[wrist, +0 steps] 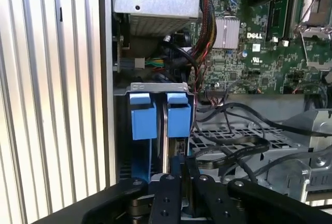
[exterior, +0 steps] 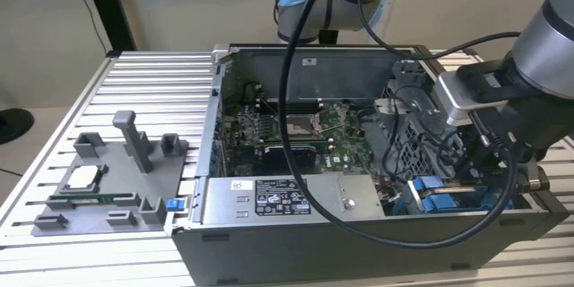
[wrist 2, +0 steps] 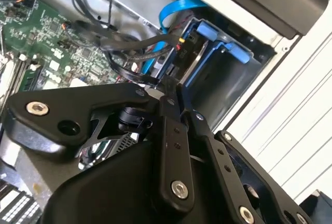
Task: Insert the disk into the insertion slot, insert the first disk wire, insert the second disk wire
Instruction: 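Insert the second disk wire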
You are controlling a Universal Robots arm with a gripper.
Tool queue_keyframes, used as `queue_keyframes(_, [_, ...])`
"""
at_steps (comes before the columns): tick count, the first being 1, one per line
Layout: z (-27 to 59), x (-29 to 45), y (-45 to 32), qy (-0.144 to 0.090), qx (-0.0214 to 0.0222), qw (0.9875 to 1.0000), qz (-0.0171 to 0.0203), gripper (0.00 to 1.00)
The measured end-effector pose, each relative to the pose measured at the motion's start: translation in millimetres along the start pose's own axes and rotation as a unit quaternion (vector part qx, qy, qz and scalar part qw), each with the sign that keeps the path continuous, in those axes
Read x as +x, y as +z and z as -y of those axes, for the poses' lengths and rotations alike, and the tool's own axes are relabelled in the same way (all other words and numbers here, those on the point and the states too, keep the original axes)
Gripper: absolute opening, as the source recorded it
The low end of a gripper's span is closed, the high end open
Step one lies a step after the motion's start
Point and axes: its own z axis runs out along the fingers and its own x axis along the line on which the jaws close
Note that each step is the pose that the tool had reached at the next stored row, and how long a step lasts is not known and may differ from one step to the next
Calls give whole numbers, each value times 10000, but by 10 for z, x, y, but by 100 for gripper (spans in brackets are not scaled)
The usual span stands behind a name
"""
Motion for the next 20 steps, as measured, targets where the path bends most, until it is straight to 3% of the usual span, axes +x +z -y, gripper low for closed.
queue_keyframes(6, [-1,0,6,-2,5,10000,-5,0])
queue_keyframes(10, [-3,-9,19,-18,96,10000,-5,0])
queue_keyframes(15, [-8,-57,56,-31,158,9999,-15,0])
queue_keyframes(20, [-15,-71,102,-40,189,9998,-41,0])
